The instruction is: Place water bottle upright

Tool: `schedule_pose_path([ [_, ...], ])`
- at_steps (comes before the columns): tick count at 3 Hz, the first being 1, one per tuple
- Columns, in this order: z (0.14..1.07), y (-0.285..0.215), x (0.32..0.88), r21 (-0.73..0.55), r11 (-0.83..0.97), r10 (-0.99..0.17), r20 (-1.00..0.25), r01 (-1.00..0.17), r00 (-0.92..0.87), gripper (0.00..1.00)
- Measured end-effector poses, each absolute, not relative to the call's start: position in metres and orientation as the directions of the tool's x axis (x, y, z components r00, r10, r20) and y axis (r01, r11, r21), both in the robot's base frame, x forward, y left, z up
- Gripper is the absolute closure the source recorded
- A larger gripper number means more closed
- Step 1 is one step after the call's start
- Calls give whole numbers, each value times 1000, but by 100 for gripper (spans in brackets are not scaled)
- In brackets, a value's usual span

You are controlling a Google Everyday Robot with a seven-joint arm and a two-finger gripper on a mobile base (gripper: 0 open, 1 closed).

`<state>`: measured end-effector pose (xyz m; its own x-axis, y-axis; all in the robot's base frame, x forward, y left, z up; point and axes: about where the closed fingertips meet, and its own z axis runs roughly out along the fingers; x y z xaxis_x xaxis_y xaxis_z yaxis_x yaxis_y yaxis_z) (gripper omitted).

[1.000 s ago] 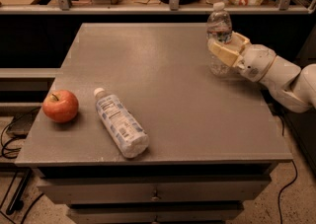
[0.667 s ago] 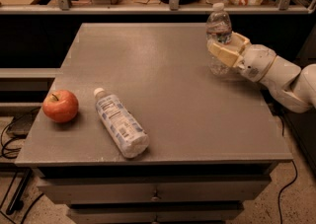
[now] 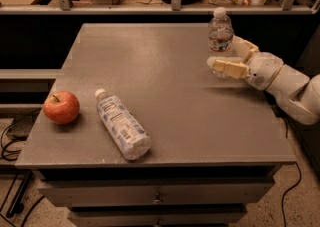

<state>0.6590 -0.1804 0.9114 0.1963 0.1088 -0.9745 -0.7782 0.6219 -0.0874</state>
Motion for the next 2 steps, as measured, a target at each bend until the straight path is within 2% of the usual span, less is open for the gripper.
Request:
schedule_pose_path([
  [2,904,-195,645,-50,690,78,-987,-722,143,0],
])
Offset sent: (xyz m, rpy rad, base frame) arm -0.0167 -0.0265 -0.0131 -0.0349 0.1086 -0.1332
